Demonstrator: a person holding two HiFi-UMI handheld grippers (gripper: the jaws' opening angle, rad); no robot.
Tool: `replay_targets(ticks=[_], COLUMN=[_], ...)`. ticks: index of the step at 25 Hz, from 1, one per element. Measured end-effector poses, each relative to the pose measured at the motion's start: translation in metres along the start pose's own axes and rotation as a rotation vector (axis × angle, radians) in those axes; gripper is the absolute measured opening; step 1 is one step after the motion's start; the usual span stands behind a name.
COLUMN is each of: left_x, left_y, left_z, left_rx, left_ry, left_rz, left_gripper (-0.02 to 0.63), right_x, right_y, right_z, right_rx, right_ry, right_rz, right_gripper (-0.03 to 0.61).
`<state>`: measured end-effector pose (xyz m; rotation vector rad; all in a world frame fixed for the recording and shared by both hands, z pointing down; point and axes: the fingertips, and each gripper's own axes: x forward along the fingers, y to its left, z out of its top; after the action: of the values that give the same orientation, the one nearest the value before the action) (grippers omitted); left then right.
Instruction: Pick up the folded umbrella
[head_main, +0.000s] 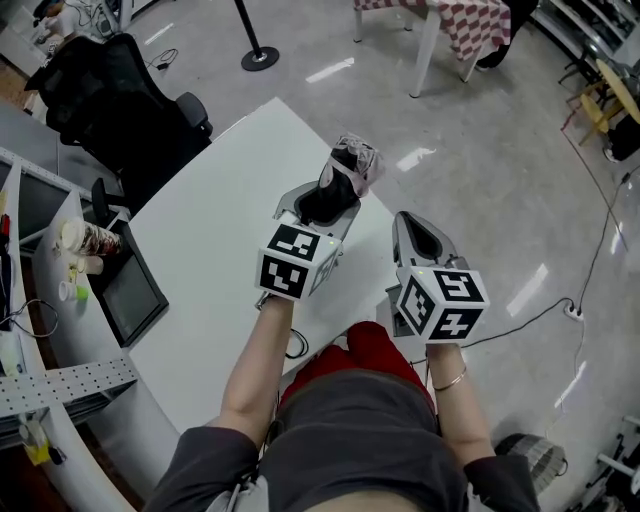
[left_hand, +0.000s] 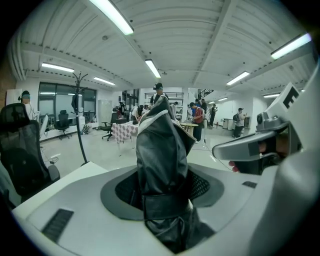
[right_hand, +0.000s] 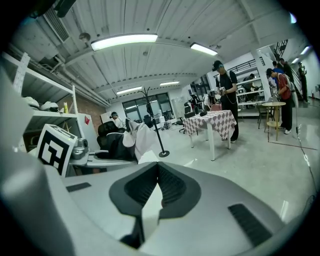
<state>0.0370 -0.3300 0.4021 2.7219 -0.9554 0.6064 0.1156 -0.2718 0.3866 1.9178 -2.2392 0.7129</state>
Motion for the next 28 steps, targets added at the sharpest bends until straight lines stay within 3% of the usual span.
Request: replay_targets(ticks=[18, 28], left_x=[-0.087, -0.14], left_y=[-0.013, -0.012], left_z=[0.043, 0.05], left_rx=[-0.047, -0.074], left_ry=[-0.202, -0.28], left_rz=[0.071, 0.123], left_gripper=[0.231, 0.23], right_x=[-0.038, -0.057], right_y=[0.039, 0.073], right_z=[0.021, 0.035], right_rx=[-0.047, -0.089], right_ry=[-0.087, -0.141], right_rz=[0.069, 0.117], right_gripper=[0.018, 0.018])
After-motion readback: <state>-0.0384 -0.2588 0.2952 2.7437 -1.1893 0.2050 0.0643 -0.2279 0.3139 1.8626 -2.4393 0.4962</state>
